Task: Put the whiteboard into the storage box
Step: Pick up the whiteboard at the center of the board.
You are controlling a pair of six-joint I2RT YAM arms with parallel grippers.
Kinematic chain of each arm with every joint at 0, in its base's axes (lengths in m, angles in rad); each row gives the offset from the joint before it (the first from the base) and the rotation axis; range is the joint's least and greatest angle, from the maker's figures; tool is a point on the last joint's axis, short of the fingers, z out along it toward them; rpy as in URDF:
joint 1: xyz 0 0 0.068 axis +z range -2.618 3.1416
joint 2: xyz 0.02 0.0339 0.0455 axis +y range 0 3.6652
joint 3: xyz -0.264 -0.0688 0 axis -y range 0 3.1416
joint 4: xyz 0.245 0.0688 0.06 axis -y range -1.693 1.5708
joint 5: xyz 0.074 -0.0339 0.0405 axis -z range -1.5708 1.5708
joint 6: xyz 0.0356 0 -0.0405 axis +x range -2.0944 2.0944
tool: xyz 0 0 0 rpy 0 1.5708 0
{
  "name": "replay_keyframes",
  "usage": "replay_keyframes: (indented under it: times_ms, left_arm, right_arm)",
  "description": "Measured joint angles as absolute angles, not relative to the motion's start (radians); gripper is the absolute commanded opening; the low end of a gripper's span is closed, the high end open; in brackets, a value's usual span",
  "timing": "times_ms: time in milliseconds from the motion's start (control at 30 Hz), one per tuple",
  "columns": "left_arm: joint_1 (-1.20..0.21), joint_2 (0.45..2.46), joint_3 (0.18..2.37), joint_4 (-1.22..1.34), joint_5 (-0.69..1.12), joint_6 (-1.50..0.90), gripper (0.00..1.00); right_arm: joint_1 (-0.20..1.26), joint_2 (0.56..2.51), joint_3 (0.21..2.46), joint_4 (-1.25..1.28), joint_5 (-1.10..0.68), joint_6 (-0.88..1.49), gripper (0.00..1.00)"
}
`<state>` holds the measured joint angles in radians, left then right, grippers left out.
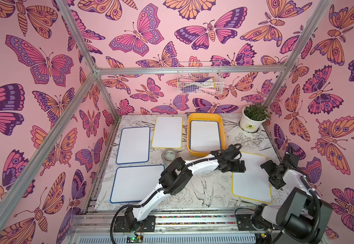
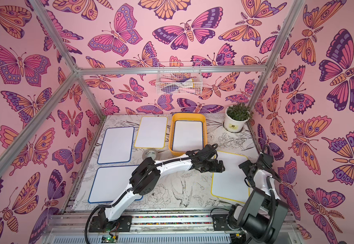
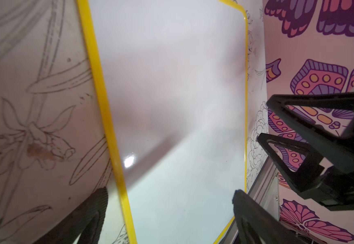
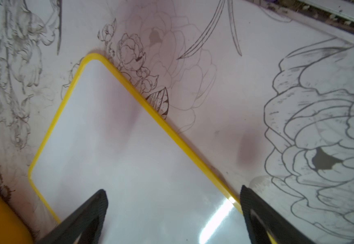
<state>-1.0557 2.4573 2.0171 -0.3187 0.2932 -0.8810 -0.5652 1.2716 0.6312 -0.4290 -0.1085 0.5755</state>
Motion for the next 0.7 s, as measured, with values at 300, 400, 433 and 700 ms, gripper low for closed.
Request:
replay_keyframes:
  times_ms: [300,400,433,700]
  left_arm:
    - [-1.049,2.476,2.077,-0.389,0.265,-0.881,0.94]
    - [-1.047,2.507,2.134,-0.416,0.262,-0.881,0.94]
    - [-1.047,2.519,2.155,-0.424,0.261,-0.881,0.94]
    - [-1.047,2.555,2.228,-0.470,0.250,-0.879,0.94]
  right_arm:
    - [-0.565,1.389,0.667,-0.413,-0.120,0.572,0.97]
    - [-0.565,1.401,0.676,-0.400,-0.147,0.573,0.97]
    - [-0.565,1.401,0.674,-0.396,-0.159,0.574,0.97]
    - [-0.565,1.347,0.616,-0.336,-0.251,0.617,0.97]
